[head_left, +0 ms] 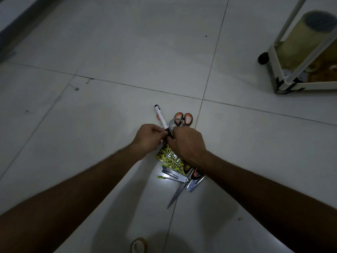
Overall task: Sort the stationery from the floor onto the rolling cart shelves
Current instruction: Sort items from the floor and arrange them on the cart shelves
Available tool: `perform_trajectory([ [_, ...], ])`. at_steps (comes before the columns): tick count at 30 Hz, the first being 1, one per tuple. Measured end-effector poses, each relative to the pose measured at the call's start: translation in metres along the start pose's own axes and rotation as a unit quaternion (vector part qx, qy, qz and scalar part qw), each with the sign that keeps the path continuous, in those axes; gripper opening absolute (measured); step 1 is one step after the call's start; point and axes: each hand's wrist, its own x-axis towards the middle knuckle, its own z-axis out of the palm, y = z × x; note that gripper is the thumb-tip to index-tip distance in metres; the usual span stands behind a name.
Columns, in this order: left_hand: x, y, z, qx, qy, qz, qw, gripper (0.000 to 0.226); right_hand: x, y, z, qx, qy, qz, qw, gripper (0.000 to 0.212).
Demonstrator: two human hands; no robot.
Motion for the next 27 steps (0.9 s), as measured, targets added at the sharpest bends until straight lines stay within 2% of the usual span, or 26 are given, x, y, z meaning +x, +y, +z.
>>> perform_trajectory([
  [5, -0.002, -0.004, 0.000, 0.018, -0.001, 0.025, 1.000, 0.003, -0.005, 0.006, -0.003, 0.037, 0.003, 0.024, 0.999, 0.035],
  [10, 0.000, -0.013, -0.018, 0.160, 0.074, 0.162, 0.971, 0.003, -0.023, 0.023, -0.024, 0.172, 0.043, 0.094, 0.980, 0.021],
  [13, -0.004, -0.013, -0.022, 0.196, 0.077, 0.224, 0.951, 0.004, -0.038, 0.038, -0.039, 0.240, 0.084, 0.124, 0.959, 0.018],
  [16, -0.018, -0.005, -0.008, 0.226, 0.016, 0.291, 0.929, 0.005, -0.054, 0.055, -0.055, 0.293, 0.125, 0.141, 0.937, 0.016],
  [19, -0.040, 0.004, 0.019, 0.211, -0.073, 0.310, 0.924, 0.011, -0.072, 0.066, -0.075, 0.334, 0.158, 0.164, 0.915, 0.012],
  [22, -0.057, 0.008, 0.041, 0.264, -0.148, 0.284, 0.910, 0.041, -0.088, 0.078, -0.090, 0.386, 0.187, 0.181, 0.885, 0.009],
  [25, -0.068, 0.009, 0.054, 0.396, -0.191, 0.290, 0.850, 0.077, -0.100, 0.085, -0.104, 0.425, 0.204, 0.181, 0.863, 0.007],
  [27, -0.072, 0.007, 0.062, 0.425, -0.190, 0.297, 0.833, 0.081, -0.107, 0.086, -0.113, 0.440, 0.202, 0.173, 0.857, 0.008],
])
